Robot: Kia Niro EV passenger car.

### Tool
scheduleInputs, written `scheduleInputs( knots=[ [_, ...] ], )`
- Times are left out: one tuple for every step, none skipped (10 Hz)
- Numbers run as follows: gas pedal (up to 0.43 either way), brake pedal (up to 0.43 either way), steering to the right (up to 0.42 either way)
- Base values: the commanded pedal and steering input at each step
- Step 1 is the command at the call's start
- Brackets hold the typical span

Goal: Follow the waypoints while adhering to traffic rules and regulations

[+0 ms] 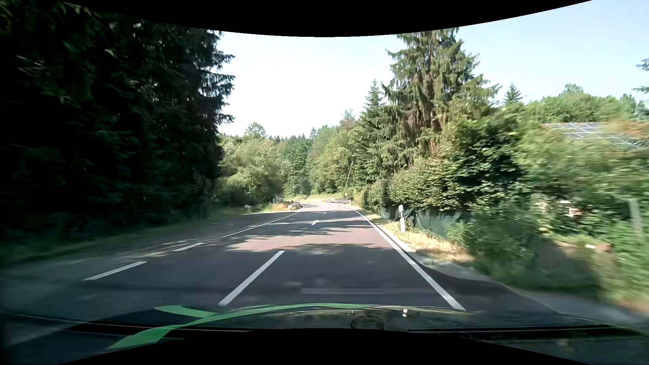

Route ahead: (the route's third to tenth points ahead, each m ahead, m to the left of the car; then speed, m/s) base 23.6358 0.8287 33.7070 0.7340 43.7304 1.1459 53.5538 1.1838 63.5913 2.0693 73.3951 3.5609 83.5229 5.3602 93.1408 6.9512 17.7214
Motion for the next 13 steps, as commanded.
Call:
scheduleInputs(
  knots=[
    [0.098,0.0,0.005],
    [0.098,0.0,0.004],
    [0.11,0.0,0.003],
    [0.13,0.0,0.002],
    [0.13,0.0,0.0],
    [0.138,0.0,-0.001],
    [0.138,0.0,-0.002],
    [0.138,0.0,-0.003],
    [0.118,0.0,-0.004],
    [0.098,0.0,-0.006],
    [0.087,0.0,-0.01],
    [0.087,0.0,-0.015],
    [0.087,0.0,-0.018]
  ],
)
